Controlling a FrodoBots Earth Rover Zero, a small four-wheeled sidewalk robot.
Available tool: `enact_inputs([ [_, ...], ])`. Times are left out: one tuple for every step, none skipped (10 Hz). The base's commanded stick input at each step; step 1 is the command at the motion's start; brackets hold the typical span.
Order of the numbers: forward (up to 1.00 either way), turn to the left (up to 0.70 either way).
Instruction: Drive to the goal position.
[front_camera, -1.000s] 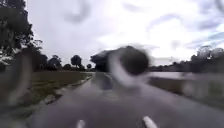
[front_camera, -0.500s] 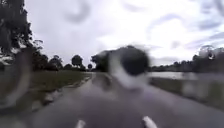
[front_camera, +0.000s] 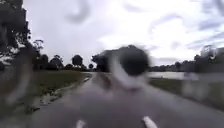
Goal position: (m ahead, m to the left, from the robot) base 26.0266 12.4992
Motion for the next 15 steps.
enact_inputs([
  [0.85,0.00],
  [0.85,0.00],
  [0.85,0.00],
  [0.85,0.00],
  [0.85,0.00],
  [0.85,0.00],
  [0.85,0.00],
  [0.85,0.00],
  [0.85,0.00],
  [0.85,0.00],
  [0.85,0.00],
  [0.85,0.00],
  [0.85,0.00],
  [0.85,0.00],
  [0.85,0.00],
])
